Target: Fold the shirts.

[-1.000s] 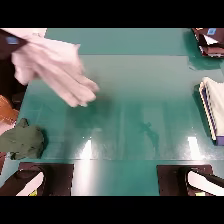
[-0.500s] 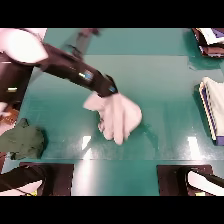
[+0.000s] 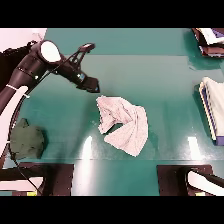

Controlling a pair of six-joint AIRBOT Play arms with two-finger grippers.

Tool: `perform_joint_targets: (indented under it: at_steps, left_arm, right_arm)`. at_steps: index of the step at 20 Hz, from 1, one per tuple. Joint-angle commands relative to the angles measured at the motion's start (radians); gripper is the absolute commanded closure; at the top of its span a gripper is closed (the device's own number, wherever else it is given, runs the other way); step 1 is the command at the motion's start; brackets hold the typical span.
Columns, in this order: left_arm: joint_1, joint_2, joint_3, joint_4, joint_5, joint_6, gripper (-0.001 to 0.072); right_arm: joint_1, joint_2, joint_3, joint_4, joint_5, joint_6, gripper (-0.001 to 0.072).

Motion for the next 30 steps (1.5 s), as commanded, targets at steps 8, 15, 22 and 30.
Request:
perform_joint_targets:
  at_steps: [8, 15, 22, 30]
  left_arm:
    - [0.073, -0.014, -0.478, -0.383, 0.331, 0.298, 0.0279]
    - [0.027, -0.014, -0.478, -0.447, 0.519, 0.335, 0.028]
    - [-0.013, -0.014, -0.477, -0.381, 0.579, 0.323, 0.0679]
    - [0.055, 0.001, -0.286, -0.197, 0.333, 0.32, 0.0681]
  right_arm:
    - [0.0, -0.001, -0.001, 0.0, -0.001, 0.0, 0.0699]
    - [0.0, -0.001, -0.001, 0.0, -0.001, 0.0, 0.0699]
    - [0.0, 0.001, -0.024, -0.163, 0.097, 0.058, 0.0699]
    - [0.003, 0.111, -0.745, -0.251, 0.09, 0.098, 0.0328]
